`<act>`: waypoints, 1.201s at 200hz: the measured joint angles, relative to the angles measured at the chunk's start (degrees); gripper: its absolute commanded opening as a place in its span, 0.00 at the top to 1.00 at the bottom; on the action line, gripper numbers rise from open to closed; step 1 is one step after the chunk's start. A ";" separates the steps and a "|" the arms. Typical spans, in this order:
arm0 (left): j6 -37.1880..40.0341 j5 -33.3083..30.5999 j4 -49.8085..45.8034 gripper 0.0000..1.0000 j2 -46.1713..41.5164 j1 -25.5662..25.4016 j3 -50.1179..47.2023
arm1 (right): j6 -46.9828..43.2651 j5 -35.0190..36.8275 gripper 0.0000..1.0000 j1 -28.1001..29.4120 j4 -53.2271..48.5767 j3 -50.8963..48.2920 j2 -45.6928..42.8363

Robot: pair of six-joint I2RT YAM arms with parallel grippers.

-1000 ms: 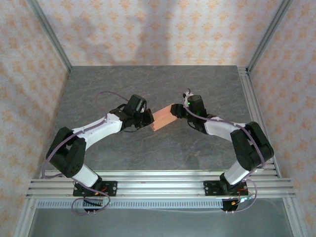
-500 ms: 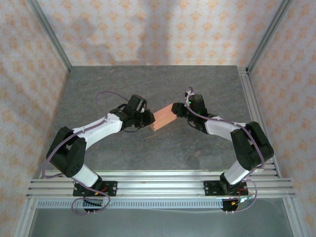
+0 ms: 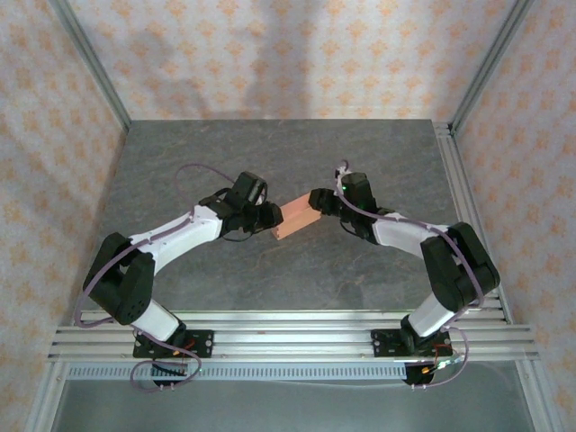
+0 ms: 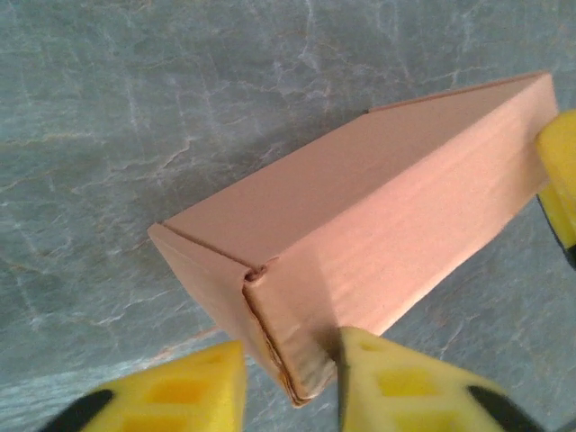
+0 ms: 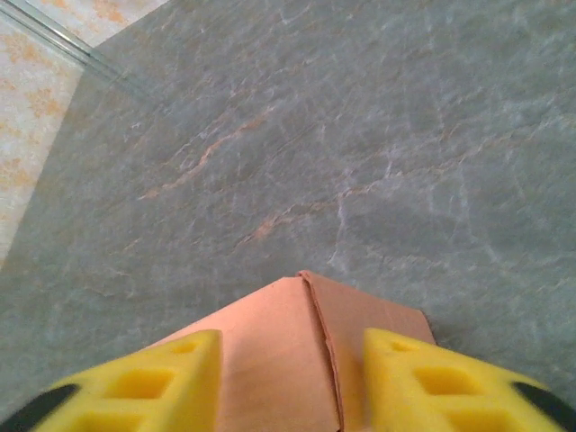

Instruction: Fold the paper box

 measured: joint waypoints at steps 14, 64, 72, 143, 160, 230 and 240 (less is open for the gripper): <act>2.21 -0.52 -2.34 0.15 0.00 0.00 0.92 | -0.22 0.00 0.34 0.52 -0.37 -0.04 -0.48; 15.63 -2.89 -5.07 0.05 -0.42 -0.02 7.04 | 0.59 1.86 0.27 -0.15 -0.33 -2.12 -5.60; 18.71 -2.86 -5.07 0.06 -0.42 -0.11 7.69 | 0.85 2.21 0.27 -0.61 -0.28 -2.60 -6.45; 46.14 -5.51 -7.74 0.12 3.58 -3.61 15.56 | 1.68 3.26 0.27 -4.37 -0.24 -6.40 -10.84; 50.07 -7.10 -9.07 0.15 6.73 -3.89 18.23 | 1.66 3.26 0.28 -4.35 -0.42 -6.75 -10.97; 58.99 -12.90 -15.91 0.47 18.80 -8.44 25.79 | 0.90 4.17 0.28 -4.39 -0.79 -7.26 -12.11; 59.67 -14.01 -16.79 0.51 19.37 -8.68 26.29 | 0.76 4.33 0.28 -4.39 -0.92 -7.30 -12.31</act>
